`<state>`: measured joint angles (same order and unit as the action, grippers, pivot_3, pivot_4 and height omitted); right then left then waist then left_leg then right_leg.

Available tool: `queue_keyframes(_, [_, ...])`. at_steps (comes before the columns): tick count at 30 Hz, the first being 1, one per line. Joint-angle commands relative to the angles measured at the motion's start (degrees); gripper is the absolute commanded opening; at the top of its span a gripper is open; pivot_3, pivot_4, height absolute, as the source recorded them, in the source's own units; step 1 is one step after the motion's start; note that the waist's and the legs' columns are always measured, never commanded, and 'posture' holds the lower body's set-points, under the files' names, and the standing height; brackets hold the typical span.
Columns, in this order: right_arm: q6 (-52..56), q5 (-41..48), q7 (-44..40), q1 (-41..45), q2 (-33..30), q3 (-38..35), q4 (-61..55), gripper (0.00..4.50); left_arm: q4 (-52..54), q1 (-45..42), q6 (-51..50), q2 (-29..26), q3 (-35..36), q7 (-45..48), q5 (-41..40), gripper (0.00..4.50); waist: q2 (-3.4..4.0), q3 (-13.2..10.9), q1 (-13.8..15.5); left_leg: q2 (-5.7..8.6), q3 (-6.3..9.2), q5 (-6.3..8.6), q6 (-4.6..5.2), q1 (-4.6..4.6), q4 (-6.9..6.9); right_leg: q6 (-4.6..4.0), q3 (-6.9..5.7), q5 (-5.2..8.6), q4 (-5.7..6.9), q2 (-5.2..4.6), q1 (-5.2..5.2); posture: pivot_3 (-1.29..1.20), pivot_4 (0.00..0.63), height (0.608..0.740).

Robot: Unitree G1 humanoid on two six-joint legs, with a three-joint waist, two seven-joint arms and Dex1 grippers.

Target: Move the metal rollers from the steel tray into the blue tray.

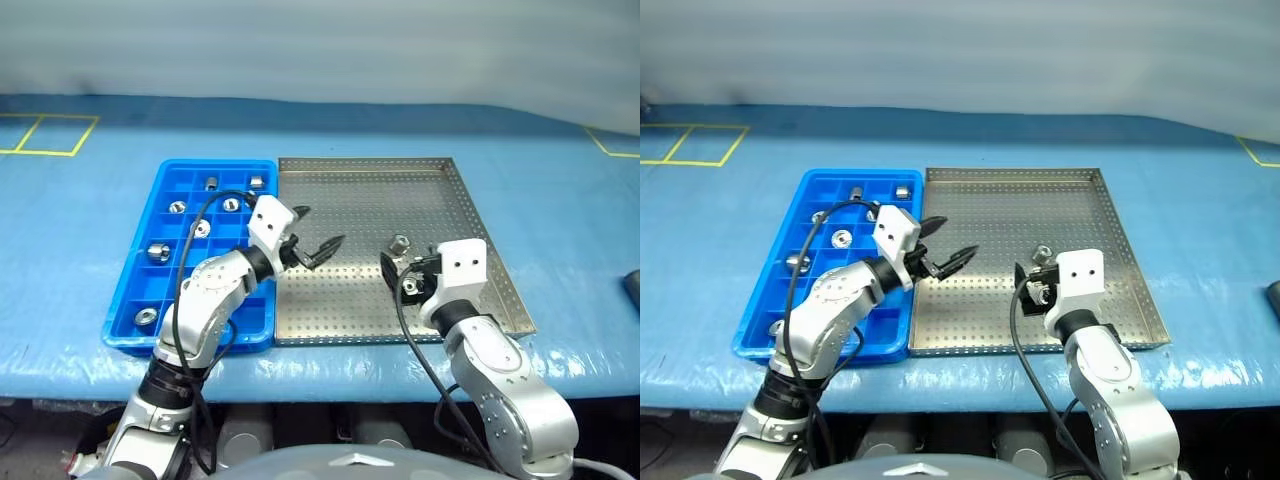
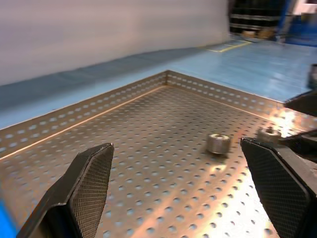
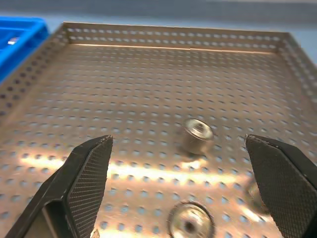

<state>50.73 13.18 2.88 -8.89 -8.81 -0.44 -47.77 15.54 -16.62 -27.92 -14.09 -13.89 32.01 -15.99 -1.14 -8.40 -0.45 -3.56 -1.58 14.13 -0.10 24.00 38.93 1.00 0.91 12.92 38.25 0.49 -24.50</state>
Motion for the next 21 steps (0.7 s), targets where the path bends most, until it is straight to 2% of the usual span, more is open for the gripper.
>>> queue_keyframes(1, [0.1, -1.2, 1.7, -0.7, 1.2, -1.7, -2.6, 4.50, 0.2, -0.8, 2.5, -0.2, -2.0, 3.3, -0.1, 4.46, 0.01, 0.0, -0.9, -0.01, -0.04, 0.00, 0.00, -0.06, 0.00, -0.01, 0.05, 0.01, 0.05, 0.01, 0.00, -0.08, 0.150, 0.740])
queue_keyframes(7, [0.0, -1.8, 2.9, -0.3, 4.0, -2.3, -0.6, 4.50, 0.4, 0.4, 4.3, -1.2, -5.5, 7.0, 0.3, 4.46, 0.01, 0.0, -2.0, 0.00, -0.23, -0.02, 0.02, -0.37, 0.02, -0.10, 0.43, 0.08, 0.36, 0.01, 0.00, -0.08, 0.150, 0.740])
queue_keyframes(10, [-0.4, -1.8, 2.8, 0.1, 5.2, -1.5, 1.3, 4.50, 1.5, 1.9, 5.3, -3.9, -7.9, 8.9, 2.2, 4.46, 0.01, 0.0, -2.3, 0.00, -0.27, -0.03, 0.03, -0.41, 0.02, -0.09, 0.53, 0.07, 0.39, 0.01, -0.01, -0.08, 0.150, 0.740])
queue_keyframes(21, [-1.9, -1.5, 0.2, 3.3, 6.9, 0.7, 11.1, 4.50, 4.5, 5.5, 4.6, -3.4, -7.5, 9.3, 0.5, 4.46, 0.03, 0.0, -2.6, 0.01, -0.31, -0.02, 0.04, -0.37, -0.01, -0.08, 0.58, 0.08, 0.39, -0.03, -0.08, -0.05, 0.150, 0.740])
